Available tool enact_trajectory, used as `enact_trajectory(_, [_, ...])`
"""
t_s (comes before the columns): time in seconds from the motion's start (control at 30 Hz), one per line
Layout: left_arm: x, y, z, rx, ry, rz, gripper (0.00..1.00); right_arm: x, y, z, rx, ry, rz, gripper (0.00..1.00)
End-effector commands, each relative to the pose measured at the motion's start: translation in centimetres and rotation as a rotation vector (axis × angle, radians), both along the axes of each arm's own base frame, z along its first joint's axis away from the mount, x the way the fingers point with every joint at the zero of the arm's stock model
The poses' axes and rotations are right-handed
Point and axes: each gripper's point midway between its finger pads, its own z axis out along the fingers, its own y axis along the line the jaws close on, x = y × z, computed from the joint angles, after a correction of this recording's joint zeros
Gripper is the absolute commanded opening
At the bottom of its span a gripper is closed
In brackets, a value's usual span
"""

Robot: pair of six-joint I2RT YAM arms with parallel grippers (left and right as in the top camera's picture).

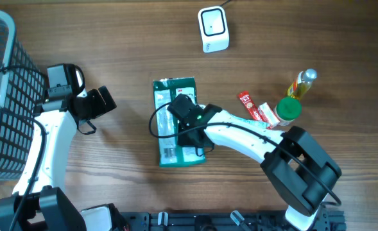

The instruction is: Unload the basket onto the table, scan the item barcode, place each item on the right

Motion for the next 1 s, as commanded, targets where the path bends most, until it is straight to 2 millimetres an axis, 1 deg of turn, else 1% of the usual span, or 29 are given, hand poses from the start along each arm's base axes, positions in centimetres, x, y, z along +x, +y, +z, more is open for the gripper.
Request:
enact_trajectory(0.0, [-0.1, -0.3, -0.2, -0.001, 0.005, -0.025, 1.0, 1.9, 1.3, 2.2, 0.036, -0.062, 0.173, 0.16])
enact_trajectory(0.07, [-0.1, -0.3, -0.2, -0.001, 0.005, -0.025, 1.0, 2.4, 2.4, 4.0, 0.057, -0.076, 0.225, 0.23])
enact_trajectory(0.1, [-0.1, -0.3, -0.2, -0.001, 0.005, -0.025, 1.0, 2.9, 2.7, 5.2, 0.057, -0.09, 0.244, 0.3])
enact_trajectory(0.13, [-0.1, -0.3, -0.2, -0.001, 0.005, -0.025, 1.0, 3.2, 3.0, 6.3, 0.064, -0.105, 0.261, 0.43])
enact_trajectory(0.17, [-0.1, -0.3, -0.2, -0.001, 0.005, -0.025, 1.0, 3.5, 3.3, 7.0, 0.068, -0.117, 0.279, 0.5])
enact_trajectory(0.2, [-0.1, -0.3, -0.2, -0.001, 0.005, -0.025, 1.0, 3.9, 3.5, 7.7, 0.068, -0.141, 0.3, 0.62])
enact_trajectory(0.23, [-0.1, -0.3, -0.2, -0.001, 0.005, -0.025, 1.0, 4.4, 3.3, 7.8, 0.049, -0.163, 0.299, 0.71])
enact_trajectory(0.3, [-0.1, -0.3, -0.2, -0.001, 0.005, -0.025, 1.0, 4.9, 2.3, 7.3, -0.016, -0.184, 0.286, 0.79])
enact_trajectory(0.33, [-0.1, -0.3, -0.2, -0.001, 0.005, -0.025, 1.0, 4.9, 1.8, 6.7, -0.047, -0.178, 0.284, 0.81])
enact_trajectory(0.43, [-0.1, -0.3, -0.2, -0.001, 0.005, -0.025, 1.0, 4.6, 1.4, 5.3, -0.076, -0.146, 0.288, 0.84])
enact_trajectory(0.5, [-0.1, -0.3, -0.2, -0.001, 0.005, -0.025, 1.0, 4.1, 1.2, 3.8, -0.097, -0.099, 0.28, 0.86])
enact_trajectory(0.63, [-0.1, -0.3, -0.2, -0.001, 0.005, -0.025, 1.0, 2.4, 2.0, 1.0, -0.086, -0.002, 0.304, 0.88])
enact_trajectory(0.73, [-0.1, -0.3, -0.2, -0.001, 0.005, -0.025, 1.0, 2.0, 1.8, -0.4, -0.112, 0.024, 0.309, 0.88])
enact_trajectory(0.8, [-0.1, -0.3, -0.2, -0.001, 0.005, -0.025, 1.0, 2.0, 1.6, -0.9, -0.128, 0.028, 0.308, 0.88])
enact_trajectory(0.97, [-0.1, -0.3, -0.2, -0.001, 0.005, -0.025, 1.0, 1.9, 1.4, -1.0, -0.134, 0.036, 0.31, 0.88])
